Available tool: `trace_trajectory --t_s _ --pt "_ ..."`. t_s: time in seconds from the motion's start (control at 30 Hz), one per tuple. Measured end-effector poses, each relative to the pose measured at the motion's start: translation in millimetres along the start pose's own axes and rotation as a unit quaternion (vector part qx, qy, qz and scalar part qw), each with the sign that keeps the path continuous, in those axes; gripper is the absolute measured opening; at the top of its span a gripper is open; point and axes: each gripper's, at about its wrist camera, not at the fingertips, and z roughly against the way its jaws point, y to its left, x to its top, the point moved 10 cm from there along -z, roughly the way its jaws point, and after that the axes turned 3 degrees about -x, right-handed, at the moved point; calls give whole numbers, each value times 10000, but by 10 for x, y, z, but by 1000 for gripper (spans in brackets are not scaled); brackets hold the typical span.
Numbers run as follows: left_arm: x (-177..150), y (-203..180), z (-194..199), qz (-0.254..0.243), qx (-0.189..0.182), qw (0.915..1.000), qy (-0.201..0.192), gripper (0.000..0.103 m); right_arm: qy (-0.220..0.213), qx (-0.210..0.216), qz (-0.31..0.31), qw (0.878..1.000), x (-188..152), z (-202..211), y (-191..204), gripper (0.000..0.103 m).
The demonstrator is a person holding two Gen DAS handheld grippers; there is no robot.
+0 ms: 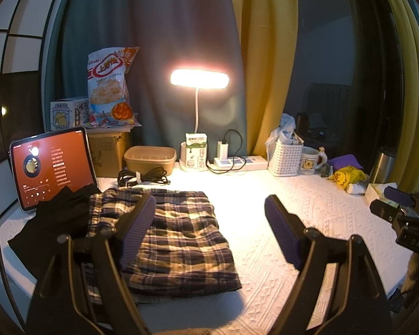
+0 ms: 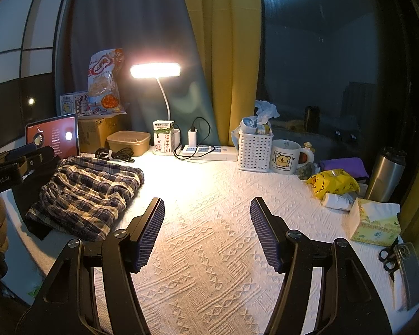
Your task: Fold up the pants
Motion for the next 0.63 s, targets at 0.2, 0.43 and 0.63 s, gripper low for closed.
trace_trajectory --t_s 0.2,0.43,0.63 --pt "-1 -3 0 -3 -2 10000 2 81 4 0 -6 10000 0 -3 -2 67" --pt "1 18 -19 13 -82 10000 14 81 15 -20 -27 10000 -13 -3 8 67" --pt "34 41 -13 -9 -178 9998 -57 81 18 -27 -26 10000 -18 1 18 67"
